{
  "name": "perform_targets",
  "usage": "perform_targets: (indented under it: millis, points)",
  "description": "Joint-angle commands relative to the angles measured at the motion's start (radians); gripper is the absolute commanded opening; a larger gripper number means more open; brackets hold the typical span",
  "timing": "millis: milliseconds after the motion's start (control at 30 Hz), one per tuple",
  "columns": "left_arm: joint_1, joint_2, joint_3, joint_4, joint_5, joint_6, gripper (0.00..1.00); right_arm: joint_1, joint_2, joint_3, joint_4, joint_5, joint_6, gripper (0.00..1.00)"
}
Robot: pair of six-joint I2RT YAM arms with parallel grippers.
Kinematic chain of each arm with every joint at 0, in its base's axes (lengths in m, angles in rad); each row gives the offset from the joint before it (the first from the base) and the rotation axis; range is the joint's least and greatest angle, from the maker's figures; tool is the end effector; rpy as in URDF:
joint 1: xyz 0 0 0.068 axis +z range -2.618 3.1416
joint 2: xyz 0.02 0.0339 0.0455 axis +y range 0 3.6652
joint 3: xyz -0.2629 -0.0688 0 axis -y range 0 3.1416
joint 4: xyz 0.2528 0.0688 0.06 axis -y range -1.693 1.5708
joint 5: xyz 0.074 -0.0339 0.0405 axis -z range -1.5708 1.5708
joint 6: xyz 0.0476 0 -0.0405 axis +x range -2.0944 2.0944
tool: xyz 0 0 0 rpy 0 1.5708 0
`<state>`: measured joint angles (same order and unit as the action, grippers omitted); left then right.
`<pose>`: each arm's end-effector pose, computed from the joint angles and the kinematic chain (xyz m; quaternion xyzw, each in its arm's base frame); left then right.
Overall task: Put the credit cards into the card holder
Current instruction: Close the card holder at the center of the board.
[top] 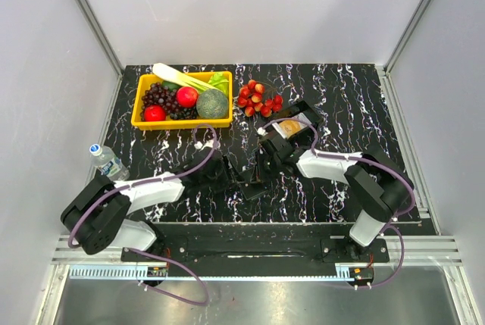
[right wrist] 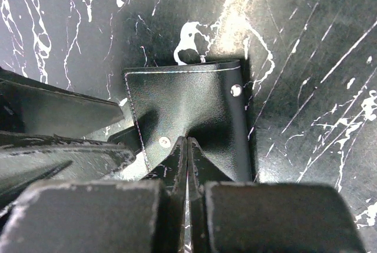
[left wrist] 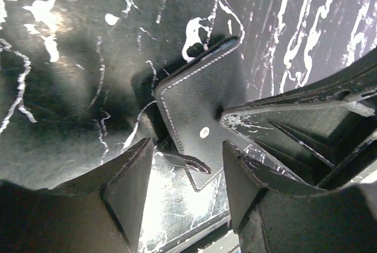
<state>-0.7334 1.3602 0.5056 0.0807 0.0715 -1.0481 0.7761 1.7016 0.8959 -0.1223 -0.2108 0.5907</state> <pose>0.1932 -0.1787 0.1344 -0.1306 0.9119 -0.3222 0.2182 0.2392 0.2487 0.1369 -0.1204 0.9364 0.2758 0.1806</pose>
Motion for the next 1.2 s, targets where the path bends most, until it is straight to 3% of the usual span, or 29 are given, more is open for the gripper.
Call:
perform_targets:
  millis: [0, 133, 333, 467, 767, 1000, 1167]
  points:
    - [-0.004, -0.079, 0.091, -0.184, -0.128, 0.022, 0.55, 0.005, -0.013, -0.069, 0.044, 0.034, 0.11, 0.0]
    - [-0.004, -0.151, 0.122, -0.286, -0.194, 0.034, 0.57, 0.005, -0.006, -0.118, 0.111, 0.012, 0.222, 0.0]
    - [-0.001, -0.154, 0.097, -0.268, -0.217, 0.017, 0.57, 0.008, -0.109, -0.195, 0.225, -0.027, 0.302, 0.02]
    - [0.032, -0.113, 0.122, -0.257, -0.231, 0.069, 0.58, 0.003, -0.19, -0.174, 0.185, 0.051, 0.22, 0.08]
    - [0.081, -0.003, 0.126, -0.089, -0.115, 0.151, 0.45, 0.003, -0.192, -0.031, 0.037, -0.016, 0.049, 0.26]
    - [0.081, 0.007, 0.07, -0.024, -0.099, 0.112, 0.45, 0.005, -0.163, 0.017, 0.0, -0.176, -0.043, 0.35]
    - [0.081, 0.005, 0.073, -0.05, -0.127, 0.096, 0.45, 0.008, -0.109, 0.049, -0.011, -0.246, -0.072, 0.36]
